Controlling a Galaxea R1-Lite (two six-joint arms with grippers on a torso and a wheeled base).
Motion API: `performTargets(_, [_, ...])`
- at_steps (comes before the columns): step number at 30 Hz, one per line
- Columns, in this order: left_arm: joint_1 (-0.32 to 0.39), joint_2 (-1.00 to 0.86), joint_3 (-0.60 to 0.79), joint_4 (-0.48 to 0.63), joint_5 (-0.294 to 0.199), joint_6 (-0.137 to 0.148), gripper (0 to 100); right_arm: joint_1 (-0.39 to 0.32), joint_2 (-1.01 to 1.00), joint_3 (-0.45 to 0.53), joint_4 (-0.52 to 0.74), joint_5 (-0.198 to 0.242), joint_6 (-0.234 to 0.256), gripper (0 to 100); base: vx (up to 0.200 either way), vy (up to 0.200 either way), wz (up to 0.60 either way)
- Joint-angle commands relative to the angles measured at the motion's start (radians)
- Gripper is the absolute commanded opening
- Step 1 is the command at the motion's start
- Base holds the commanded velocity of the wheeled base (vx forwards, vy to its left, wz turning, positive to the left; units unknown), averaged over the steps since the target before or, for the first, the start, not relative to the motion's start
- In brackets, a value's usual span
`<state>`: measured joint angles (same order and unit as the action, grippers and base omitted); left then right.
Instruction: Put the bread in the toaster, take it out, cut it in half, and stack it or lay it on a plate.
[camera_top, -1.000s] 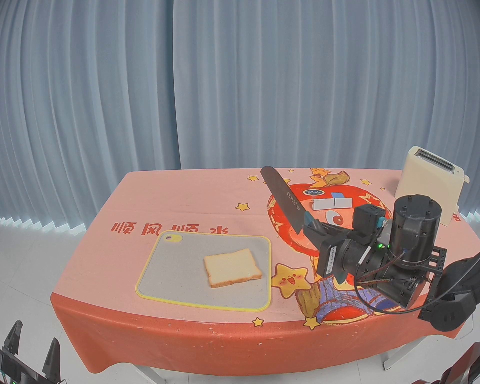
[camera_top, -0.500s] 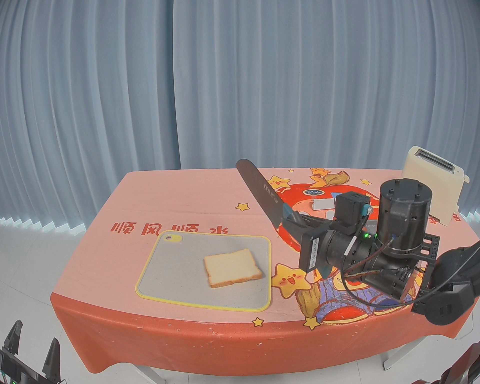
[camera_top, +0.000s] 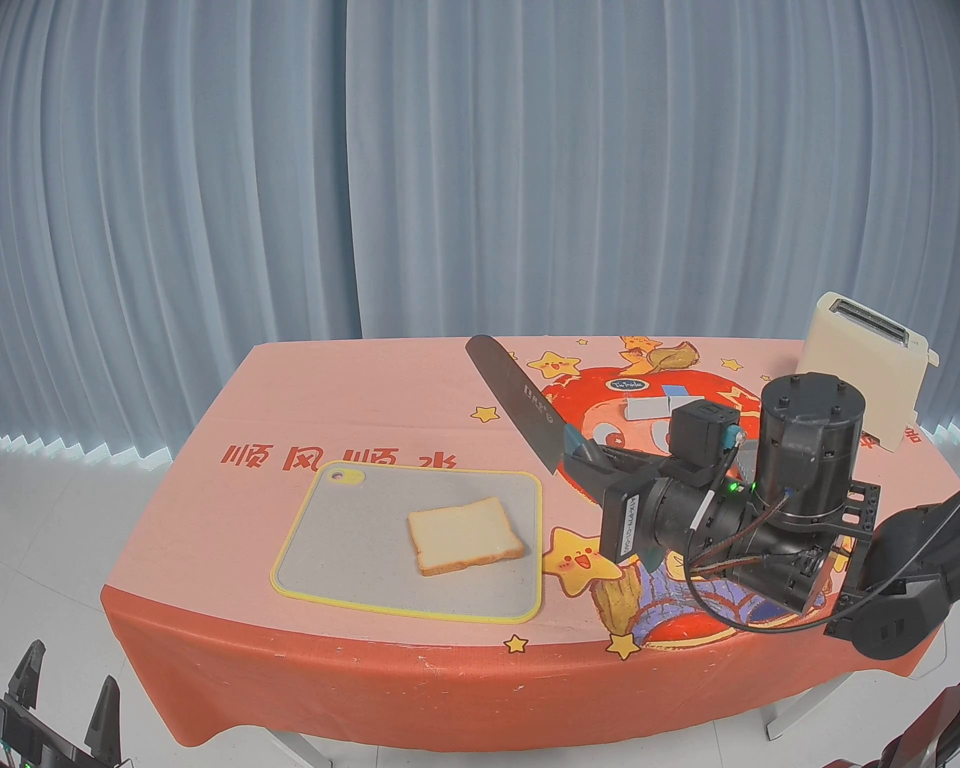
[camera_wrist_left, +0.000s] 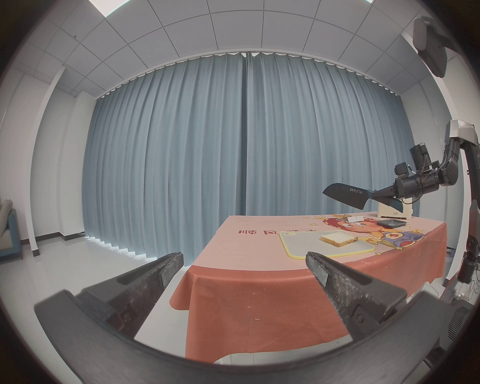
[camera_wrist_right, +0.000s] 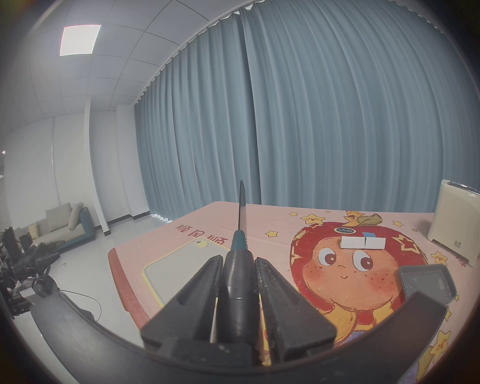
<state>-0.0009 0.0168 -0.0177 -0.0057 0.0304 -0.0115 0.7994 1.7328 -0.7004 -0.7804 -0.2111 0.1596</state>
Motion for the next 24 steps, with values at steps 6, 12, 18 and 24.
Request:
performTargets(6, [-0.001, -0.001, 0.018, 0.0, 0.0, -0.001, 100, 0.006, 0.004, 0.004, -0.002, -0.001, 0.0, 0, 0.0, 0.0, 0.0])
performTargets(12, [-0.001, -0.001, 0.018, 0.0, 0.0, -0.001, 100, 0.006, 0.007, 0.006, -0.002, -0.001, 0.001, 0, 0.0, 0.0, 0.0])
performTargets(18, [-0.001, -0.001, 0.018, 0.0, 0.0, -0.001, 100, 0.008, 0.005, 0.009, 0.0, -0.001, 0.0, 0, 0.0, 0.0, 0.0])
performTargets(24, [0.001, -0.001, 0.018, 0.0, 0.0, -0.001, 100, 0.008, 0.002, 0.019, 0.0, -0.001, -0.002, 0, 0.0, 0.0, 0.0])
